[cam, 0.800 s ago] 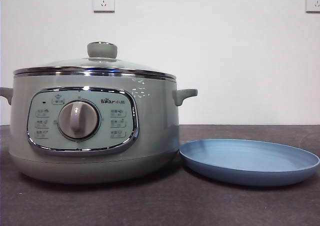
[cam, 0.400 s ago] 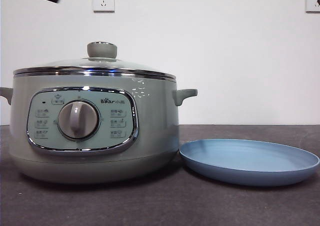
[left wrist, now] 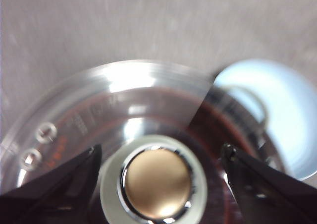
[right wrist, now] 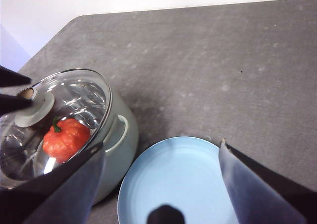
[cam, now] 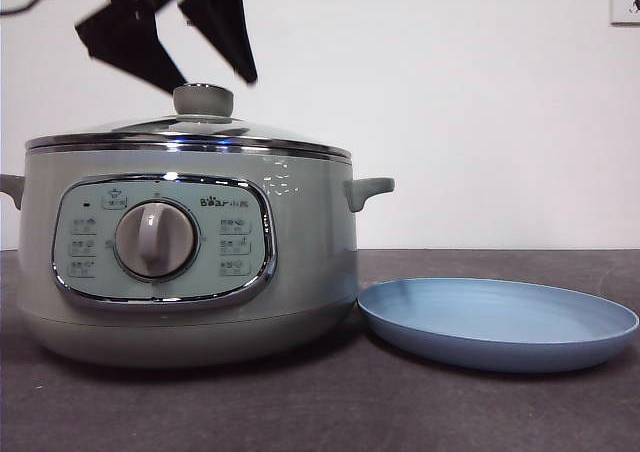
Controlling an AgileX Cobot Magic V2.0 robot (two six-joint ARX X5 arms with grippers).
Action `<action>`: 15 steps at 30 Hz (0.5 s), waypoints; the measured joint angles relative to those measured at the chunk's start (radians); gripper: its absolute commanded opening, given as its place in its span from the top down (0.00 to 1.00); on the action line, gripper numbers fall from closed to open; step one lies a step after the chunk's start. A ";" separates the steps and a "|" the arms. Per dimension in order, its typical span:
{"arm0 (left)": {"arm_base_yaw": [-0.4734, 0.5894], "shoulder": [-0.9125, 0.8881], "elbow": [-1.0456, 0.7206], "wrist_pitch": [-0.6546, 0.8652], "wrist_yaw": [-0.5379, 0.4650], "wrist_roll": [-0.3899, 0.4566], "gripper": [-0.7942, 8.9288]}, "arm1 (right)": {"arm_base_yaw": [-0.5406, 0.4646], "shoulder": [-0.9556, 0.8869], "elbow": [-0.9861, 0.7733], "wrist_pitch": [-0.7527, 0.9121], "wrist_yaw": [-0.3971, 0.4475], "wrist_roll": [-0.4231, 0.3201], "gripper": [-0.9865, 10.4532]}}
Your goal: Take the pumpkin out from the steamer,put the pumpkin in the blue plate,close the lid
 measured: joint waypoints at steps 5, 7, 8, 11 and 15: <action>0.000 0.030 0.000 -0.008 -0.001 0.001 0.50 | 0.000 0.000 0.000 0.000 0.000 0.000 0.58; 0.000 0.029 0.000 -0.008 -0.001 0.001 0.50 | 0.000 0.000 0.000 0.000 0.000 0.000 0.58; 0.000 0.029 0.000 -0.008 -0.001 0.001 0.52 | 0.000 0.000 0.000 0.000 0.000 0.000 0.58; 0.000 0.029 0.000 -0.016 -0.001 0.014 0.79 | 0.000 0.000 0.000 0.000 0.000 0.000 0.58; -0.002 0.029 0.000 -0.034 -0.002 0.047 0.93 | 0.000 0.000 0.000 0.000 0.000 0.000 0.58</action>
